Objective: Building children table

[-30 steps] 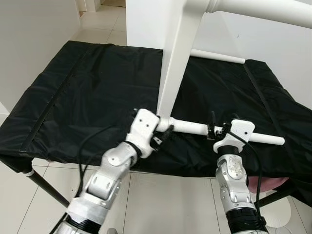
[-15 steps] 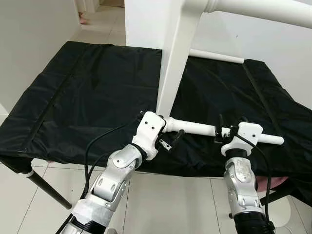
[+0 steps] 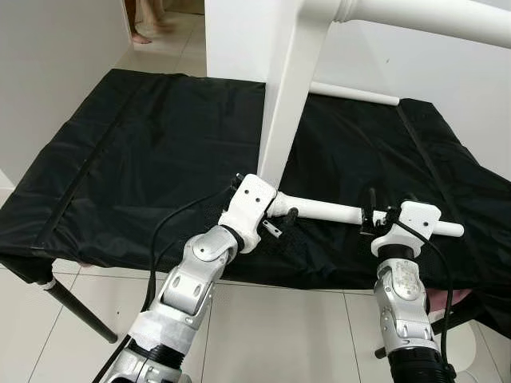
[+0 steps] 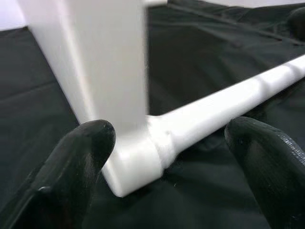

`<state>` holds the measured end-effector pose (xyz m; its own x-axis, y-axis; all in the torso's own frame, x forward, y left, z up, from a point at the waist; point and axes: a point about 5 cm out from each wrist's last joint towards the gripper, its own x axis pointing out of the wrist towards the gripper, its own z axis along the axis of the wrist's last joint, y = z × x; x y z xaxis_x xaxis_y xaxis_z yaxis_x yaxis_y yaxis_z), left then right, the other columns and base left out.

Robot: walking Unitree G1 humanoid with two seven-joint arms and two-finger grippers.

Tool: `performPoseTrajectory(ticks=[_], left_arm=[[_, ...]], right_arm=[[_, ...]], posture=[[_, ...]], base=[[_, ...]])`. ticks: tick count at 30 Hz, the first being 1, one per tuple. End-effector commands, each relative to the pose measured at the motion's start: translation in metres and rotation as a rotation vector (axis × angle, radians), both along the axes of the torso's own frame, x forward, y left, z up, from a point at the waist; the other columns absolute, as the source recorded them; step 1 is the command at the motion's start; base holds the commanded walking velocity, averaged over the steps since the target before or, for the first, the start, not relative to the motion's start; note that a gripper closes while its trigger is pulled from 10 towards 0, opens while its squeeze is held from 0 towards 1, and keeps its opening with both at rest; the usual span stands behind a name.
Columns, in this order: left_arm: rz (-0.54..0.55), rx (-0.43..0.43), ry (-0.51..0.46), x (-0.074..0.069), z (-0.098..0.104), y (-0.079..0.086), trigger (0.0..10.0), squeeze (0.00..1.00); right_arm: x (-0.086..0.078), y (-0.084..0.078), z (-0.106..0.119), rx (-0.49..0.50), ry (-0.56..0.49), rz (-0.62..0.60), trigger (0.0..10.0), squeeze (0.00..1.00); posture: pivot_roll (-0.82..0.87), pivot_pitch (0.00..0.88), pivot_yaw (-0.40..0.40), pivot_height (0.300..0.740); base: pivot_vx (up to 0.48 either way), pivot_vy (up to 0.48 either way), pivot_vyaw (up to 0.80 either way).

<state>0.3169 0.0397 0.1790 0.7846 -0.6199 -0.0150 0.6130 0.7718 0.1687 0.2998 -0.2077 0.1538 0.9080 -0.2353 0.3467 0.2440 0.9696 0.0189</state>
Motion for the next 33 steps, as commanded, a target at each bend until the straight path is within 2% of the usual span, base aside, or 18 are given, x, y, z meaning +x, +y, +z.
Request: performPoseTrajectory(ticks=[1, 3, 9, 15, 17, 26, 33], left_arm=[[0.330, -0.004, -0.043, 0.014, 0.006, 0.013, 10.0, 0.00], [0.330, -0.004, -0.043, 0.014, 0.006, 0.013, 10.0, 0.00], [0.370, -0.008, -0.093, 0.029, 0.027, 0.012, 10.0, 0.00], [0.372, -0.017, -0.100, 0.031, 0.030, 0.011, 10.0, 0.00], [0.361, -0.050, -0.111, 0.036, 0.041, 0.005, 10.0, 0.00], [0.337, -0.079, -0.131, 0.038, 0.055, -0.005, 10.0, 0.00], [0.263, -0.140, -0.113, 0.036, 0.067, -0.028, 10.0, 0.00]], right_arm=[[0.001, -0.001, -0.003, 0.001, 0.021, -0.009, 10.0, 0.00], [0.001, -0.001, -0.003, 0.001, 0.021, -0.009, 10.0, 0.00], [0.004, 0.000, -0.002, 0.007, 0.015, -0.009, 10.0, 0.00], [0.004, 0.000, -0.001, 0.009, 0.013, -0.014, 10.0, 0.00], [0.006, -0.001, -0.001, 0.011, 0.011, -0.020, 10.0, 0.00], [0.007, -0.001, 0.000, 0.012, 0.010, -0.020, 10.0, 0.00], [0.009, -0.001, 0.003, 0.013, 0.004, -0.023, 10.0, 0.00]], posture=[[0.08, 0.043, -0.060, 0.740], [0.08, 0.043, -0.060, 0.740], [0.08, 0.030, -0.055, 0.740], [0.08, 0.030, -0.053, 0.740], [0.08, 0.038, -0.060, 0.740], [0.08, 0.051, -0.066, 0.740], [0.08, 0.073, -0.062, 0.740]], base=[[0.000, 0.000, 0.00], [0.000, 0.000, 0.00], [0.000, 0.000, 0.00], [0.000, 0.000, 0.00], [0.000, 0.000, 0.00], [0.000, 0.000, 0.00], [0.000, 0.000, 0.00]])
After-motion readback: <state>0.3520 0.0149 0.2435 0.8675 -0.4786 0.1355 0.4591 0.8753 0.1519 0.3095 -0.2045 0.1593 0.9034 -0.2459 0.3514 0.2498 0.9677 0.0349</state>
